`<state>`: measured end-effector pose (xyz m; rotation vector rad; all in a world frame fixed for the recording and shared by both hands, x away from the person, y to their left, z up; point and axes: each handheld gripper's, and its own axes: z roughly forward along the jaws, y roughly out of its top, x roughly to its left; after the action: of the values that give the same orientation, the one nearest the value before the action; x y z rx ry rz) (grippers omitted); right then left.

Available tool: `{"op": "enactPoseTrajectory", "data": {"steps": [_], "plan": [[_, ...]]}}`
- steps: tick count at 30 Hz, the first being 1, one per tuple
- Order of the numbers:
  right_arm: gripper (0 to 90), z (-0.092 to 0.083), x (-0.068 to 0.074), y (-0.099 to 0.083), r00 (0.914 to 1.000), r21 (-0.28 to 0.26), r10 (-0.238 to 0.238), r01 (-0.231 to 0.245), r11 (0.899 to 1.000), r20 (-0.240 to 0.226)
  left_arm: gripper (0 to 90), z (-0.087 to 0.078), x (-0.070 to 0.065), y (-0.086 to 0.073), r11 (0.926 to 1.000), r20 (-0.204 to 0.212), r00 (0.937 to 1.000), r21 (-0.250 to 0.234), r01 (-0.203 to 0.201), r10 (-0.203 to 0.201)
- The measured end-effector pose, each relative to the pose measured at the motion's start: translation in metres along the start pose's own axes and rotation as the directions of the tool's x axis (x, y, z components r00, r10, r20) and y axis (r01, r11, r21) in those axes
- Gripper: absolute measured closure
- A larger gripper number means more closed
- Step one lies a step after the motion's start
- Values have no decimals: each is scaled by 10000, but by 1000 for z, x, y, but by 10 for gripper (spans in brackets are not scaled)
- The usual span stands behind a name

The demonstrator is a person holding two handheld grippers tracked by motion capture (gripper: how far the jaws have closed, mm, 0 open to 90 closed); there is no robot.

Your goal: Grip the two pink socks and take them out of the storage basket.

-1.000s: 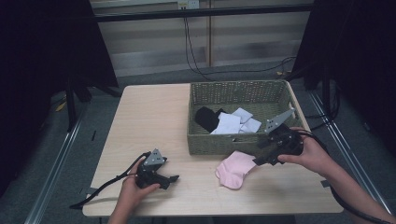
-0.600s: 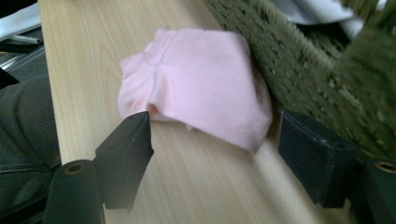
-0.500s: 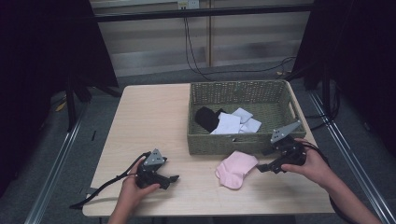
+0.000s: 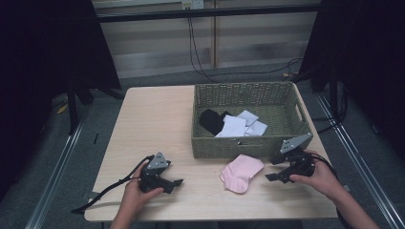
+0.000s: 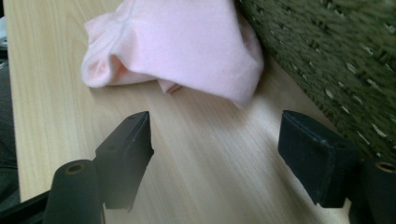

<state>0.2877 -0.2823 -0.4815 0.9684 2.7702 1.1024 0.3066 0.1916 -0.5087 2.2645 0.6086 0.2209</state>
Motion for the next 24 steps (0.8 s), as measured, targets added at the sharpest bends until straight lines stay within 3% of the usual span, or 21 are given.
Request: {"op": "enactPoseTrajectory", "data": {"steps": [8, 24], "plan": [[252, 6, -4, -11, 9996, -1, -102, 102, 9999, 248, 130, 0, 0, 0, 10000, 0, 10000, -1, 0, 0], [224, 7, -4, -25, 9950, -811, -720, 776, 9937, 697, 130, 0, 0, 0, 10000, 1, 10000, 1, 0, 0]]}}
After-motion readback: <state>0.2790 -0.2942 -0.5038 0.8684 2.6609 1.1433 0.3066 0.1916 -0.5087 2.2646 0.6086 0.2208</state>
